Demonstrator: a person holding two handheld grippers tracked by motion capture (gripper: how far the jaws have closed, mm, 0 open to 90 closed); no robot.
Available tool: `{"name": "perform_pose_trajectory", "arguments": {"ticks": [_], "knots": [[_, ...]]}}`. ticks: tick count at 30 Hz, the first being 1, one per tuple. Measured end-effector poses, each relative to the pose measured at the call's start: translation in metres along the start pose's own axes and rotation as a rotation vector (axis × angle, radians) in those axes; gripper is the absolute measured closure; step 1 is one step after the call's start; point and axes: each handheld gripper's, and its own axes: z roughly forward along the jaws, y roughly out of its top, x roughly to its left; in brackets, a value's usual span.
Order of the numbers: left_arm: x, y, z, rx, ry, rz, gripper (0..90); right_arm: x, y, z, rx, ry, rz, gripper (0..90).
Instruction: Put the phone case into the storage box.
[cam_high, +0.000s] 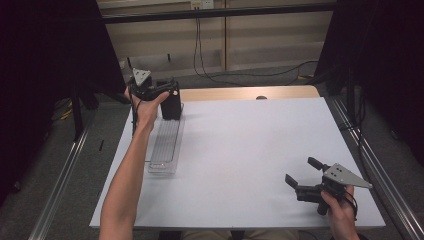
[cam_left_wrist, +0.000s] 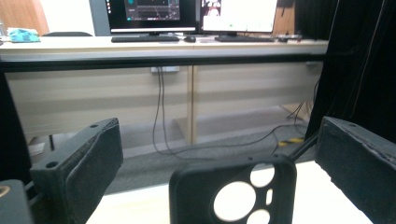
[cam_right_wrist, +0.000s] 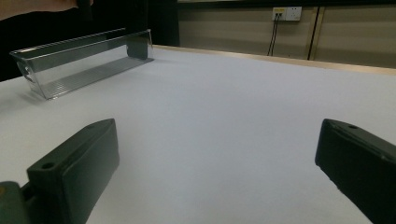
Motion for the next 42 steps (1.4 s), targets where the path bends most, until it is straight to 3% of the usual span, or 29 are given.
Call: {"name": "perform_pose_trajectory", "arguments": {"ticks": [4, 6, 10, 13, 18, 20, 25, 27, 31, 34, 37, 40, 42], "knots": [[0.002, 0.004, -0.005, -0.004, -0.013, -0.024, 1.1, 0.0, 0.0, 0.001, 0.0, -0.003, 0.002, 0.0], [0.001, 0.007, -0.008, -0.003, -0.004, -0.011, 1.2, 0.0, 0.0, 0.001, 0.001, 0.002, 0.0, 0.0], [0.002, 0.009, -0.012, -0.005, -0.037, -0.013, 1.2, 0.001, 0.0, 0.001, 0.002, 0.002, -0.001, 0.0], [0.001, 0.007, -0.017, 0.005, -0.031, -0.008, 1.4, 0.001, 0.0, 0.001, 0.0, 0.002, 0.001, 0.0], [0.002, 0.002, -0.021, 0.017, -0.071, 0.0, 1.6, 0.0, -0.001, 0.002, 0.004, 0.004, 0.003, 0.0], [0.001, 0.002, -0.024, 0.013, -0.091, -0.015, 1.8, 0.0, -0.001, 0.002, 0.004, 0.004, 0.004, 0.0], [-0.003, 0.003, -0.035, -0.004, -0.104, 0.022, 4.0, -0.001, -0.001, 0.002, 0.005, 0.005, 0.004, 0.0], [-0.003, 0.004, -0.038, 0.002, -0.118, 0.004, 4.2, -0.001, -0.001, 0.002, 0.002, 0.007, 0.0, 0.0], [-0.003, 0.004, -0.043, 0.007, -0.145, 0.014, 5.2, -0.001, -0.001, 0.002, 0.005, 0.008, 0.002, 0.0], [-0.006, 0.004, -0.047, 0.001, -0.169, 0.0, 5.2, -0.001, -0.002, 0.001, -0.002, -0.001, 0.013, 0.0], [-0.012, 0.002, -0.051, 0.01, -0.184, 0.013, 4.7, -0.003, -0.001, 0.001, 0.002, -0.003, 0.015, 0.0], [-0.016, 0.0, -0.056, -0.003, -0.175, 0.034, 2.1, -0.002, -0.001, 0.001, 0.002, 0.001, 0.014, 0.0], [-0.022, 0.001, -0.061, -0.008, -0.2, 0.029, 1.9, -0.002, -0.001, 0.001, 0.001, 0.002, 0.008, 0.0]]}}
